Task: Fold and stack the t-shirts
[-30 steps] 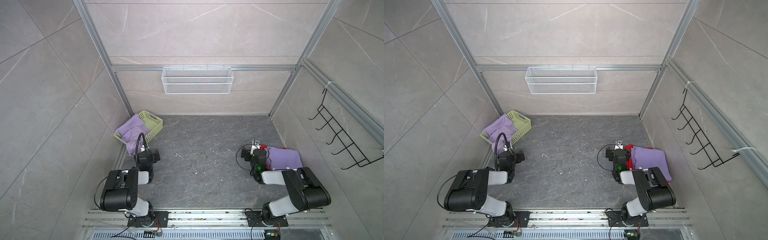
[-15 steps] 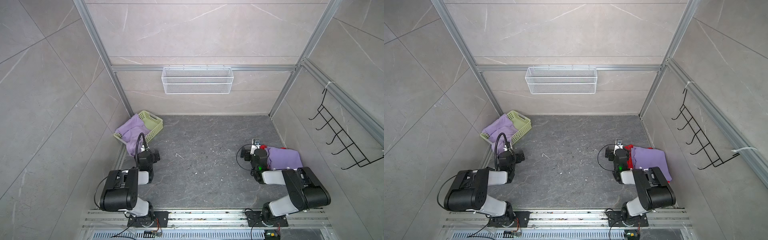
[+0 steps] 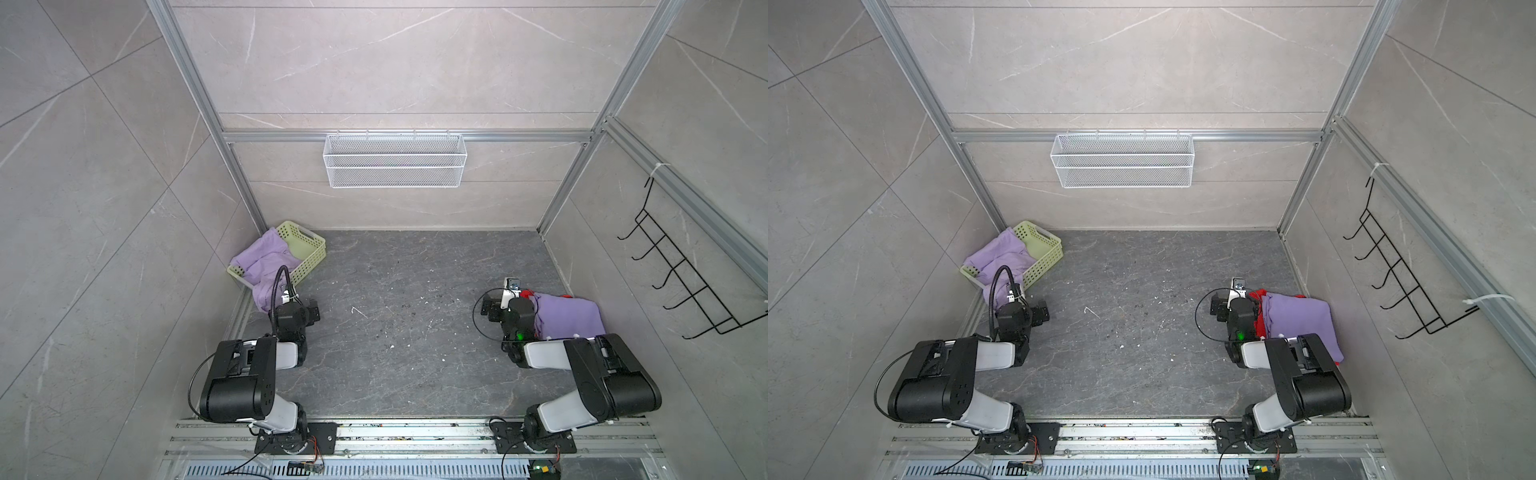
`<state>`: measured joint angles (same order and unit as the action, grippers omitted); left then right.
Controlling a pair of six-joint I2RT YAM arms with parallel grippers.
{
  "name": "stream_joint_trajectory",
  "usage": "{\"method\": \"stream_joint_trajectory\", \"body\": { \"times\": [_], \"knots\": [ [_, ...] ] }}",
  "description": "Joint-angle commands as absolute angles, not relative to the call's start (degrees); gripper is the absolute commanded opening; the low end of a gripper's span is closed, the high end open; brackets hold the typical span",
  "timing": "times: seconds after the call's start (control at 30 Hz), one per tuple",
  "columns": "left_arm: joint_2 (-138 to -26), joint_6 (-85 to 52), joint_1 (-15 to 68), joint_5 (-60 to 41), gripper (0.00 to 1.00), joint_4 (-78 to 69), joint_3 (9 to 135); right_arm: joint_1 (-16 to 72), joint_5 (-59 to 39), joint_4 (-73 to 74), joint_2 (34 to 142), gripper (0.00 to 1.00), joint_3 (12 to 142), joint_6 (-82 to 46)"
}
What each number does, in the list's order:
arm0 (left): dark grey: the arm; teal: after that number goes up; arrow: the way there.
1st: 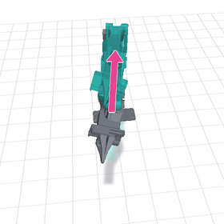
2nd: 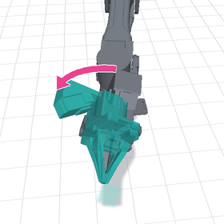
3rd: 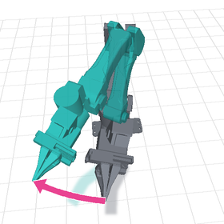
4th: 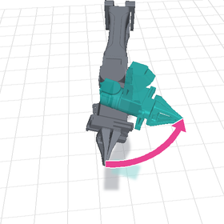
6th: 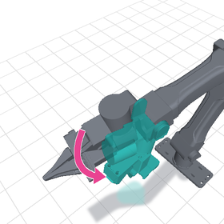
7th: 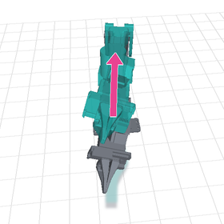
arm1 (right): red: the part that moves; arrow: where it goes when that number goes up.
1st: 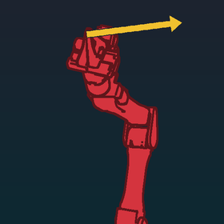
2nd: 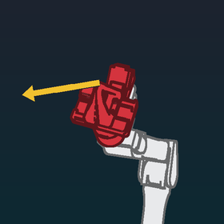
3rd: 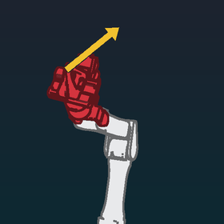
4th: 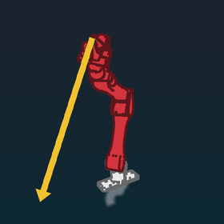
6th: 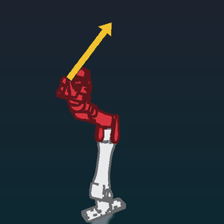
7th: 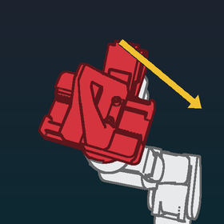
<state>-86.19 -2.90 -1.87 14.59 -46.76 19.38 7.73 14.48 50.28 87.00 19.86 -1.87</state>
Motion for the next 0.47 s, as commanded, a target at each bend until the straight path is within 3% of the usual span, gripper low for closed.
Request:
{"method": "stream_joint_trajectory", "body": {
  "times": [0.0, 0.43],
  "knots": [
    [-85.8, -3.5, -1.9, 14.3, 1.0, -49.8, 19.7, 7.6, 14.0, 51.7, 86.8, 0.99, 19.9, -1.6],
    [-85.8, -3.4, -1.8, 14.4, 1.0, -49.9, 19.7, 7.2, 13.4, 51.3, 86.8, 0.99, 20.0, -1.8]
  ]
}}
